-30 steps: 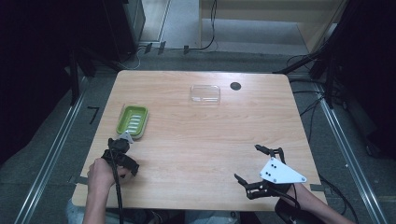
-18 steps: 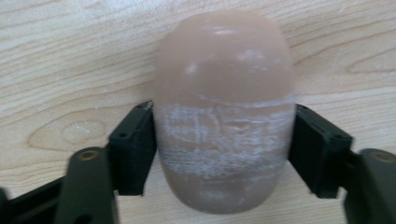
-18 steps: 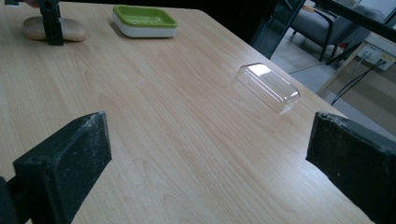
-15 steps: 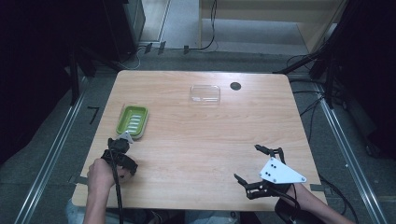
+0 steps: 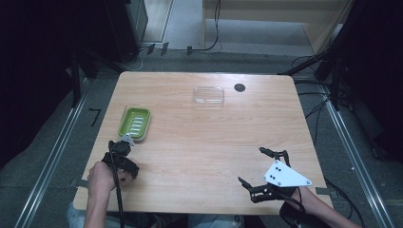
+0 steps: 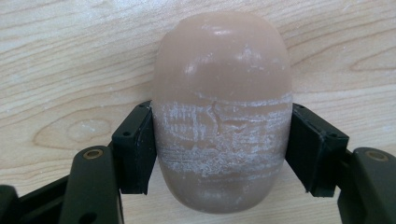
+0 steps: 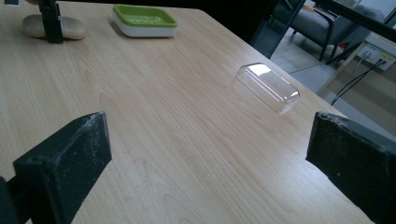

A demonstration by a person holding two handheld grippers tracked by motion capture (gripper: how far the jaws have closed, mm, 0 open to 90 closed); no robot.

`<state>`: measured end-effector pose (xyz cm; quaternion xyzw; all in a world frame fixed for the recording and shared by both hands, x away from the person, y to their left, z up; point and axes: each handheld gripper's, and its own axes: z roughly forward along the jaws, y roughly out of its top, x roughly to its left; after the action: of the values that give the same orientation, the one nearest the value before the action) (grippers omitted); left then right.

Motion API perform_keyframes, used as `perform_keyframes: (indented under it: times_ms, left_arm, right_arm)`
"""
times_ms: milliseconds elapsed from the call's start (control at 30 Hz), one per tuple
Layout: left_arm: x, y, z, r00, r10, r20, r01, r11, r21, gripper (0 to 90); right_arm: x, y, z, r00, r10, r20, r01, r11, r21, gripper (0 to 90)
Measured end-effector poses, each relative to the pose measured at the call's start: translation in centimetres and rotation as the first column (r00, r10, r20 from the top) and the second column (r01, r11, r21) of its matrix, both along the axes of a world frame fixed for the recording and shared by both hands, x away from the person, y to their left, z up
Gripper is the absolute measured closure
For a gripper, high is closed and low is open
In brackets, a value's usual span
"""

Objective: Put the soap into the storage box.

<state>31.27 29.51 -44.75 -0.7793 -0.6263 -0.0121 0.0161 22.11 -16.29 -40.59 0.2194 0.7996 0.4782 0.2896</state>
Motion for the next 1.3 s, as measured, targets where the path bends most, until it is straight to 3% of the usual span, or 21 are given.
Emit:
perform_keyframes:
  times_ms: [400, 1300]
  left_arm:
    - [-0.1, -0.2, 1.0, 0.9994, -0.034, -0.003, 0.034, 0.9994, -0.005, 33.3]
    - [0.6, 0.6, 2.9, 0.9993, -0.038, -0.002, 0.038, 0.9992, -0.011, 33.4]
  right_arm:
    - [0.0, 0.0, 0.0, 1.0, -0.001, 0.004, 0.001, 1.0, -0.002, 0.0]
    - [0.0, 0.2, 0.0, 1.0, 0.001, 0.001, -0.001, 1.0, -0.008, 0.0]
